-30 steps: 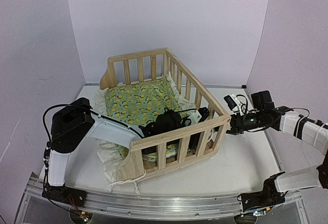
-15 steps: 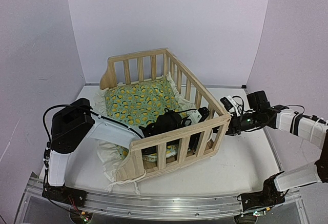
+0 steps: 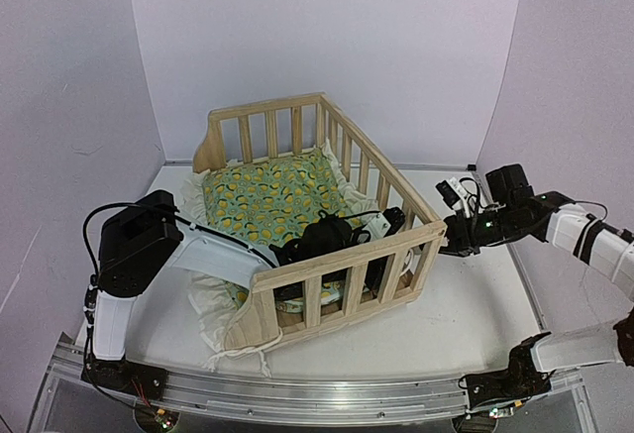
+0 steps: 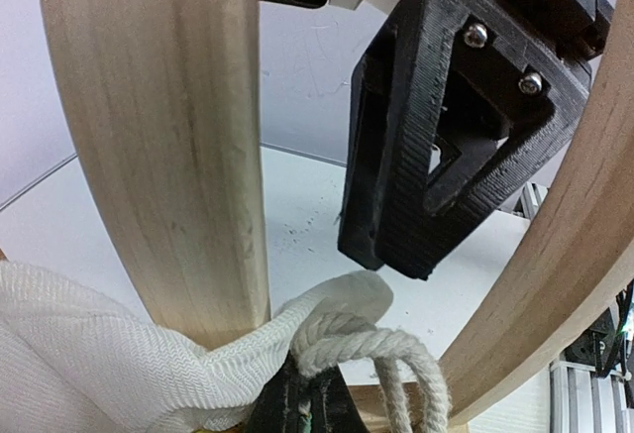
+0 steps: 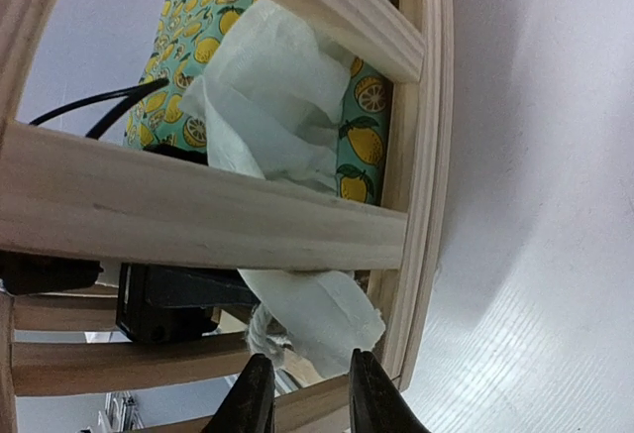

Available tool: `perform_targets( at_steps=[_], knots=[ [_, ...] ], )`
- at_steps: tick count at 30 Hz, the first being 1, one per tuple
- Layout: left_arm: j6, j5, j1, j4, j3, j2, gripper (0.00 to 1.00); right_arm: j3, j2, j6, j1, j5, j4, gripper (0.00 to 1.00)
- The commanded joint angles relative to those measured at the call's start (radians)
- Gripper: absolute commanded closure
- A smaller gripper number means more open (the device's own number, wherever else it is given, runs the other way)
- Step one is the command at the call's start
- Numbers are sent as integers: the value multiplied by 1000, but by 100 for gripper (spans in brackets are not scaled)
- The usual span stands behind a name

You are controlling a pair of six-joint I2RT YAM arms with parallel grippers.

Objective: Set up the pet bed

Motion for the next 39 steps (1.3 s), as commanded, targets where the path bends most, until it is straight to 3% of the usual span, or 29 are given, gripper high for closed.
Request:
perform_targets(
  at_steps=[1,2,5,10,14,17,21,31,39],
  knots=[
    [-5,-123,27,71,20,-17,100,6,1,-19,8,-102,-29,79],
    [-3,-126,27,70,20,-16,100,7,3,-17,9,-111,-31,84],
    [2,-132,27,71,18,-16,100,7,-26,-11,9,-94,-39,86],
    [7,-141,27,71,17,-19,100,32,-41,-24,12,3,-138,76],
    [-2,-132,27,71,19,-20,100,25,-13,-42,29,-39,-123,70],
    [-5,-123,26,71,24,-17,100,6,41,-61,53,-138,-64,73],
    [-8,-118,27,70,24,-20,100,9,88,-75,59,-156,-14,81],
    [-10,-110,26,71,21,-25,100,-11,110,-28,59,-158,83,83],
    [1,-129,27,71,13,-26,100,-56,84,-37,58,-202,102,66]
  ],
)
